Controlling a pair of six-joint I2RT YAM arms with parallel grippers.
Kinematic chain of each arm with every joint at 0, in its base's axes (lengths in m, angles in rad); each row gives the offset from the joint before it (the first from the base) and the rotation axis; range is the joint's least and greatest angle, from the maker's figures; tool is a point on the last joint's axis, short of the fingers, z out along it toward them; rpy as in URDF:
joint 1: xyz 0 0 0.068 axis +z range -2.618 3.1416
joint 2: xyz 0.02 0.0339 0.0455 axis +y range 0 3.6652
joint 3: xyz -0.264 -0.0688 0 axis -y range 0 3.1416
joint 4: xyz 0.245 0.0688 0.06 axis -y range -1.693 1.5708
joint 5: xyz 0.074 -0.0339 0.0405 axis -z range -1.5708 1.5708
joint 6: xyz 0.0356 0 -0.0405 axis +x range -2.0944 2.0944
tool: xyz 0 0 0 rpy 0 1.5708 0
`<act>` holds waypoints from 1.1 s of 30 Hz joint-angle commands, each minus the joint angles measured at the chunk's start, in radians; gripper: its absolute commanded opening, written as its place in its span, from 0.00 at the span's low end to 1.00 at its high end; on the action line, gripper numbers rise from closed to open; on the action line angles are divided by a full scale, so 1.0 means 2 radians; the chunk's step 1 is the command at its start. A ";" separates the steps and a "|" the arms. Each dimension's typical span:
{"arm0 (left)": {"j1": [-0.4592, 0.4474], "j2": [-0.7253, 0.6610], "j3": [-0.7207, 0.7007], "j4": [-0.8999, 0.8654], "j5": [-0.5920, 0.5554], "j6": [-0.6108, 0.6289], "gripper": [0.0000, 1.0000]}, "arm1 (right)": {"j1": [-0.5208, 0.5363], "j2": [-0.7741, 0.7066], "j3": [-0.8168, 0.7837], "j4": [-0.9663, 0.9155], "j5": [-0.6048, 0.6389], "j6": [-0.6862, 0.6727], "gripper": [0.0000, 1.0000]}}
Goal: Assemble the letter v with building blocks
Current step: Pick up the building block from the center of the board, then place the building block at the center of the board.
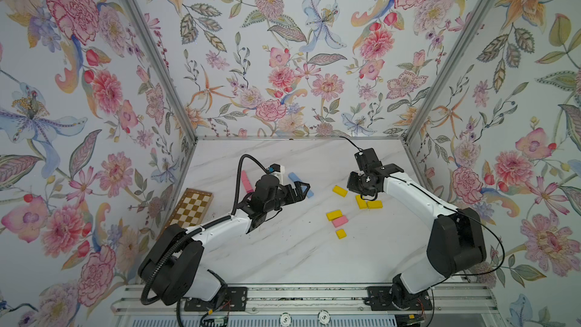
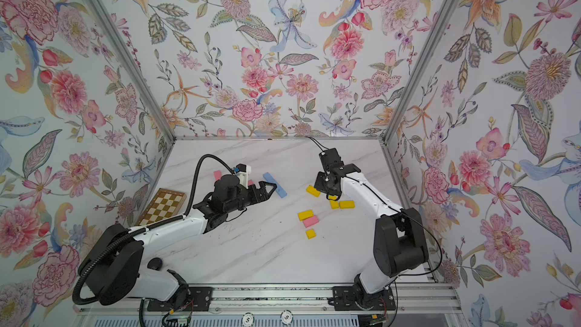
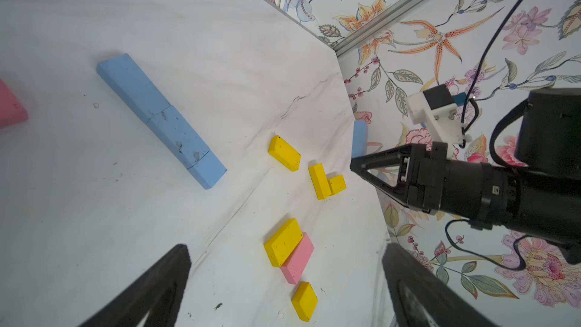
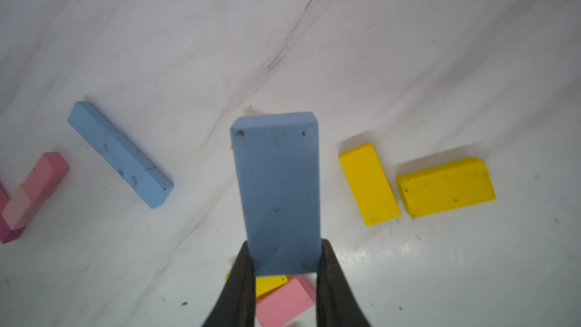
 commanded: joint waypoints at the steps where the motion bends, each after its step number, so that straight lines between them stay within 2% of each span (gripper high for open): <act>1: 0.013 -0.016 0.000 -0.014 -0.006 0.019 0.99 | 0.000 0.068 0.058 0.014 -0.030 0.040 0.18; 7: 0.027 -0.019 -0.010 -0.008 0.008 0.013 0.99 | 0.021 0.181 0.173 0.016 -0.034 0.094 0.19; 15: 0.034 -0.011 -0.011 -0.014 0.026 0.017 0.99 | 0.056 0.271 0.258 0.011 -0.015 0.164 0.20; 21: 0.037 -0.010 -0.011 -0.021 0.032 0.023 0.99 | 0.080 0.294 0.265 0.007 0.010 0.204 0.20; 28: 0.038 -0.004 -0.017 -0.011 0.037 0.019 0.99 | 0.096 0.285 0.226 0.001 0.018 0.228 0.23; 33: 0.039 0.000 -0.017 -0.013 0.039 0.020 0.99 | 0.096 0.268 0.215 0.000 0.028 0.215 0.38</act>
